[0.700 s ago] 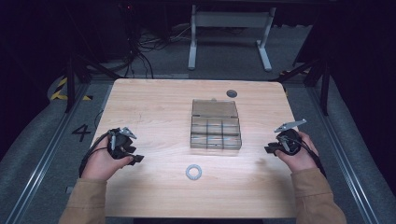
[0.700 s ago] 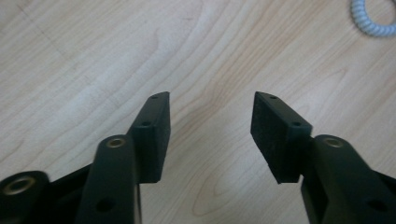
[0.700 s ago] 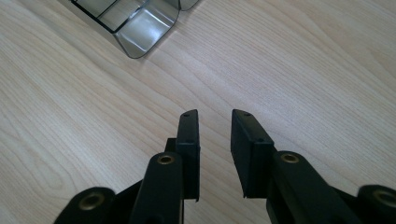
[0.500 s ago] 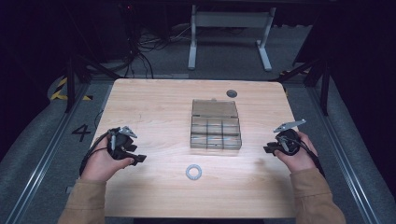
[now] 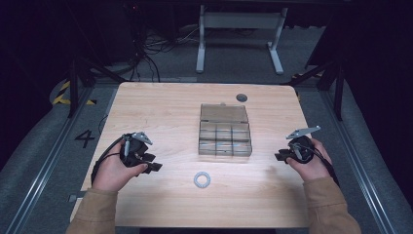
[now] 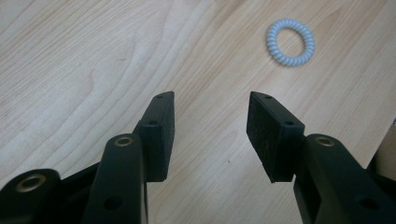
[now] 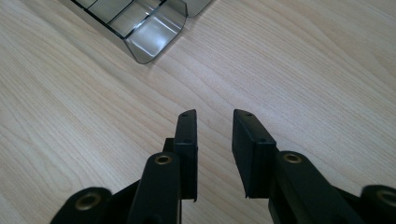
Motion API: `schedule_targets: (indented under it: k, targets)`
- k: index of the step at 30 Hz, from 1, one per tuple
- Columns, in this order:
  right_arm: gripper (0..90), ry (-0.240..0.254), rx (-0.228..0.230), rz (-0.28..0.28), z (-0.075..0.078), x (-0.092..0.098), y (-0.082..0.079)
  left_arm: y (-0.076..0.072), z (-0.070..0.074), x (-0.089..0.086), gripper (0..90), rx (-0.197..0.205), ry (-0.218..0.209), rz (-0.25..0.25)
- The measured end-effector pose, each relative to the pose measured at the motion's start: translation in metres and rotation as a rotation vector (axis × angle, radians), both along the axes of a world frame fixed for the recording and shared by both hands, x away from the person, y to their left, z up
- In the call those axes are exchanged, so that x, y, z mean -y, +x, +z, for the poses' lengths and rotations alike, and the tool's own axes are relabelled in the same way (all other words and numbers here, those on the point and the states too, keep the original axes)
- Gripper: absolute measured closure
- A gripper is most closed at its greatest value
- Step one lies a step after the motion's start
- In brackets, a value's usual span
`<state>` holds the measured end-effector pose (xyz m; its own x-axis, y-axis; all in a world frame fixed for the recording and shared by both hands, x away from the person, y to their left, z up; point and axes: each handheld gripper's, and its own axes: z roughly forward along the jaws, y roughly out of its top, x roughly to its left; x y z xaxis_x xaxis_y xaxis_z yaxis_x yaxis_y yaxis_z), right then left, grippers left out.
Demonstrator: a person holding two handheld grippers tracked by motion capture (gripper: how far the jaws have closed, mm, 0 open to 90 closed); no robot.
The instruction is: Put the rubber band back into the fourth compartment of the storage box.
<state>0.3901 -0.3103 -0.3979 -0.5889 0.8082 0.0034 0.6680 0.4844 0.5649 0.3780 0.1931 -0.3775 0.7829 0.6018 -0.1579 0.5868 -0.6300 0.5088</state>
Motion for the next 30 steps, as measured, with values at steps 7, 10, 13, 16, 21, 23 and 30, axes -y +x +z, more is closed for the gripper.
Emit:
schedule_targets:
  k: [7, 10, 13, 16, 21, 23, 30]
  targets:
    - [72.0, 0.005, -0.006, 0.002, -0.001, -0.001, -0.002, -0.007, 0.004, 0.020, 52.7, 0.007, 0.012, -0.072]
    - [71.9, 0.006, -0.006, 0.006, -0.001, -0.001, -0.002, -0.009, 0.006, 0.026, 53.1, 0.003, -0.003, -0.101]
    - [71.8, 0.003, -0.003, 0.009, -0.001, -0.001, -0.002, -0.011, 0.007, 0.031, 53.1, 0.007, -0.010, -0.123]
    - [71.8, 0.006, -0.002, 0.011, -0.001, -0.001, -0.003, -0.012, 0.007, 0.035, 53.1, 0.009, 0.001, -0.131]
    - [71.7, 0.006, -0.001, 0.009, -0.001, -0.001, -0.004, -0.012, 0.007, 0.043, 53.1, 0.010, 0.006, -0.150]
    - [71.7, 0.007, -0.002, 0.009, -0.001, -0.001, -0.005, -0.013, 0.007, 0.047, 53.1, 0.007, 0.006, -0.161]
    - [71.6, 0.011, -0.006, 0.005, -0.002, 0.001, -0.006, -0.015, 0.005, 0.061, 54.9, -0.003, 0.014, -0.199]
